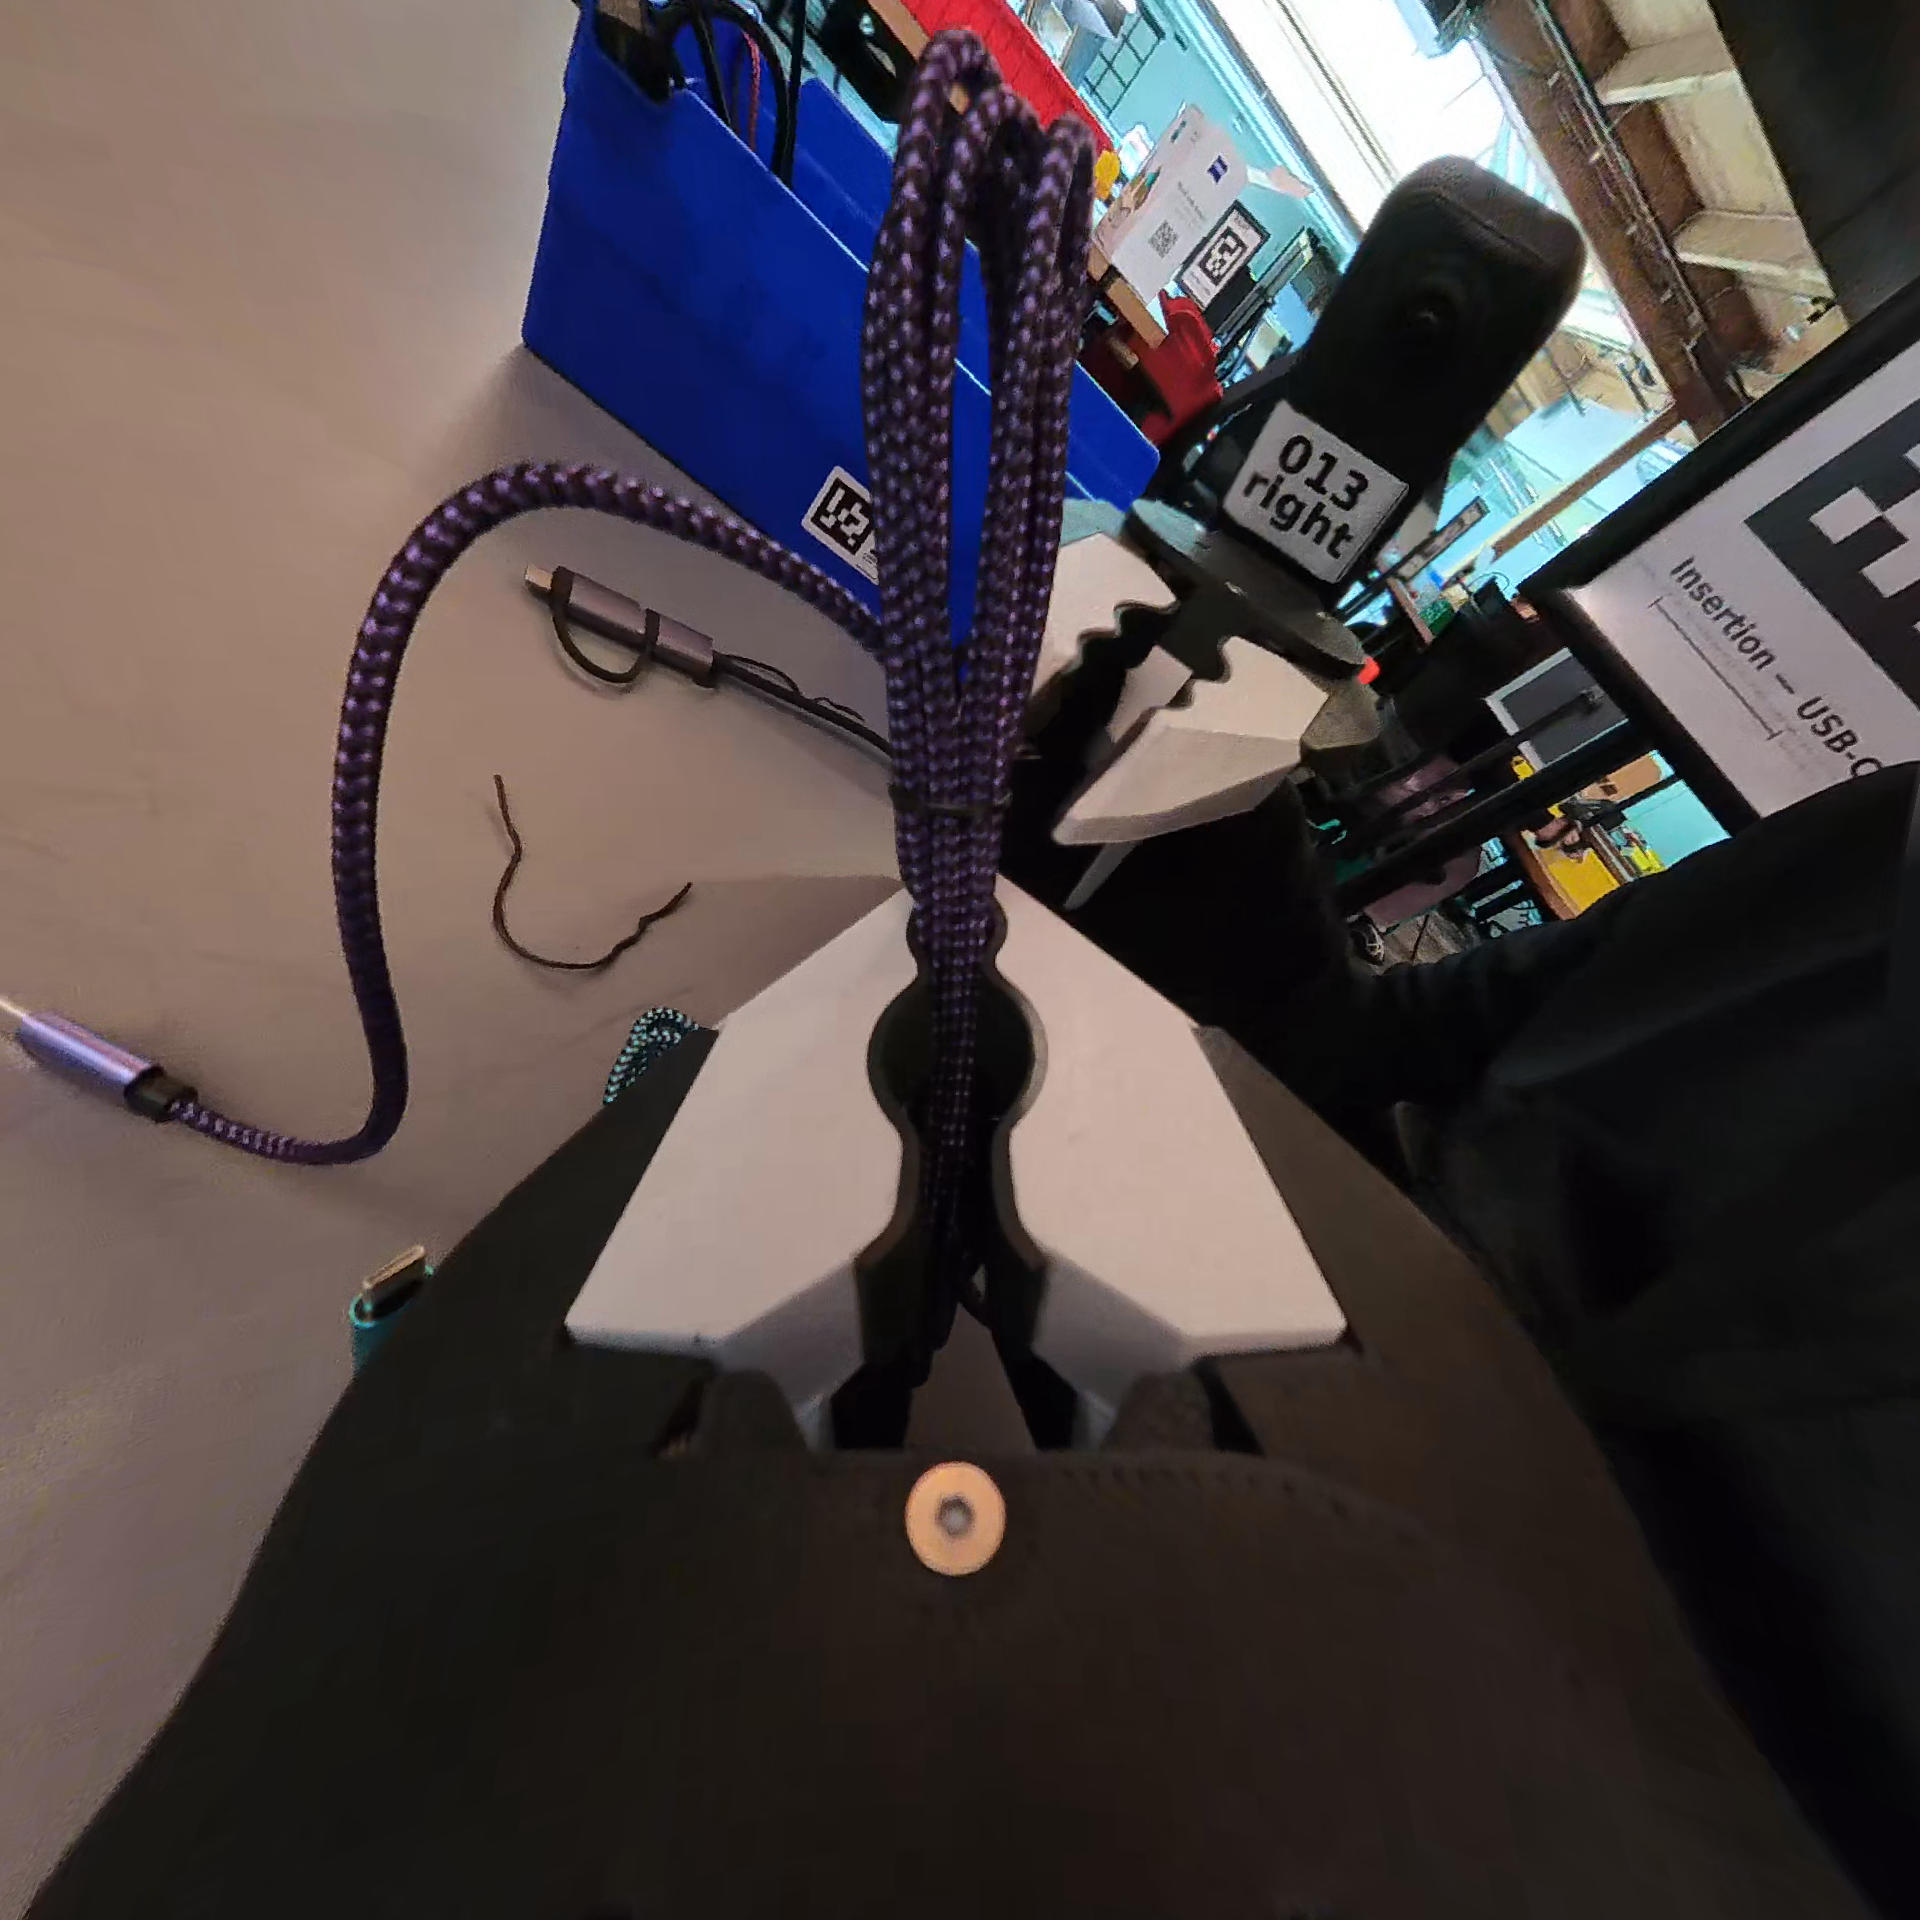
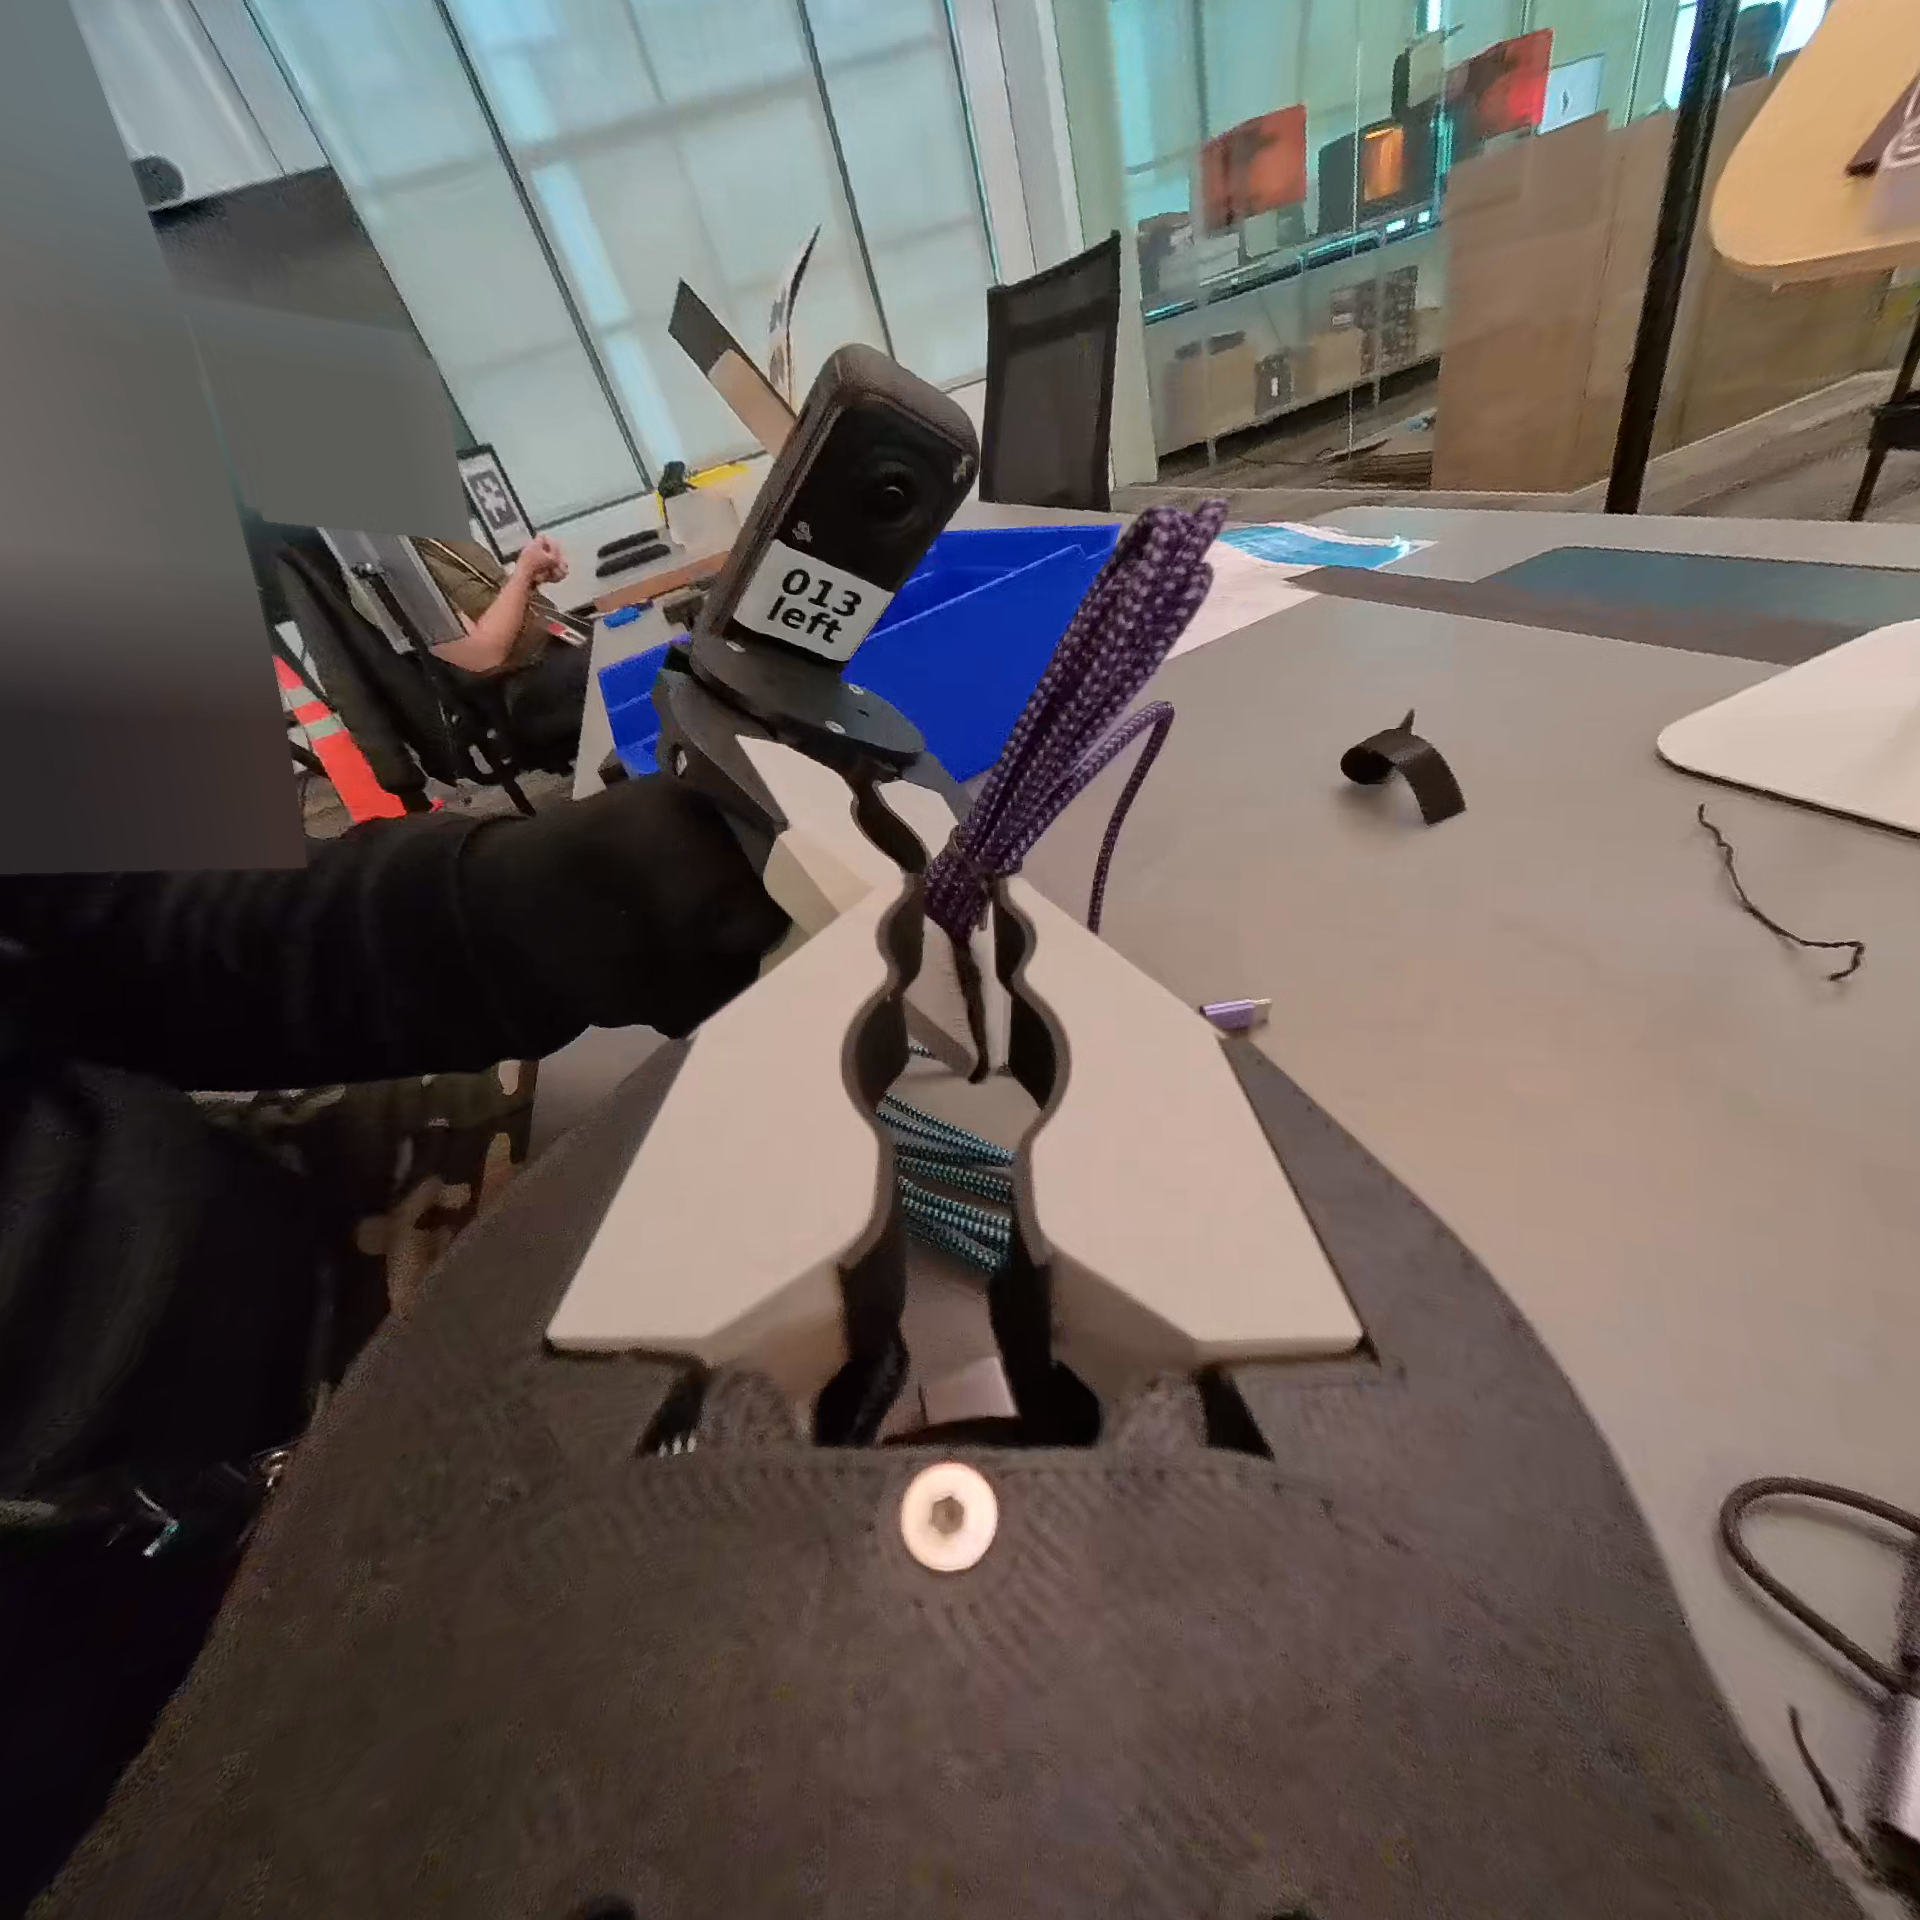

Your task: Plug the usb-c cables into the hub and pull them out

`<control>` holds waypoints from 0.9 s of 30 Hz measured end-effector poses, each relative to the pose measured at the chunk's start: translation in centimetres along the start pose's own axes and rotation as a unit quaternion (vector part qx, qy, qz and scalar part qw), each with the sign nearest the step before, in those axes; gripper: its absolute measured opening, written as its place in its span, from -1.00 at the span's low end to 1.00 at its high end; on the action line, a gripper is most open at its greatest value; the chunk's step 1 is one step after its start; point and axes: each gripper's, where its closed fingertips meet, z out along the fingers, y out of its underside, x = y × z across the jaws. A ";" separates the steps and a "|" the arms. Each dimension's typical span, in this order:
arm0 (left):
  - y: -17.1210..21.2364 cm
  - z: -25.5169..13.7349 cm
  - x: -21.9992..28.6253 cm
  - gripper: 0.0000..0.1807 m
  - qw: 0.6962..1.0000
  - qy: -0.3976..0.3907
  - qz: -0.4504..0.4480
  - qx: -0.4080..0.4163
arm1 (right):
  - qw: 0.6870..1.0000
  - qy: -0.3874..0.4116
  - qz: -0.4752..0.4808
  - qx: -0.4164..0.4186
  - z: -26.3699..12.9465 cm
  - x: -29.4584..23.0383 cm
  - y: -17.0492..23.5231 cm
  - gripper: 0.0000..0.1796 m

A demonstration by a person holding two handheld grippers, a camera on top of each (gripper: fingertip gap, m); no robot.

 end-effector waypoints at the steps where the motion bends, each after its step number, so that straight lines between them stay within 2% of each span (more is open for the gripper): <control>1: 0.0 0.0 0.0 -1.00 1.000 0.001 -0.002 0.001 | 1.000 0.003 0.000 -0.001 0.0 0.1 0.1 -0.90; 7: -0.2 -0.1 -0.3 -1.00 1.000 -0.008 0.008 0.006 | 1.000 0.004 0.017 0.008 -0.4 0.4 -0.2 -0.91; 12: 0.0 0.1 -0.1 -1.00 1.000 -0.011 0.019 -0.002 | 0.999 -0.006 0.036 0.018 -0.6 0.4 -0.4 -1.00; 16: 0.1 0.2 -0.1 -1.00 1.000 -0.011 0.018 -0.002 | 1.000 0.004 0.012 0.013 -0.6 0.4 -0.3 -1.00; 21: 0.2 0.3 -0.3 -1.00 1.000 -0.017 0.009 -0.009 | 0.988 0.074 -0.133 -0.028 -0.7 0.3 -0.5 -1.00; 24: 0.1 0.3 -0.4 -1.00 1.000 -0.005 -0.021 -0.003 | 0.941 0.137 -0.298 -0.085 -0.5 0.4 -0.2 -1.00; 27: 0.1 0.2 -0.6 -1.00 0.999 -0.001 -0.048 0.002 | 0.886 0.173 -0.410 -0.129 -0.4 0.6 0.5 -1.00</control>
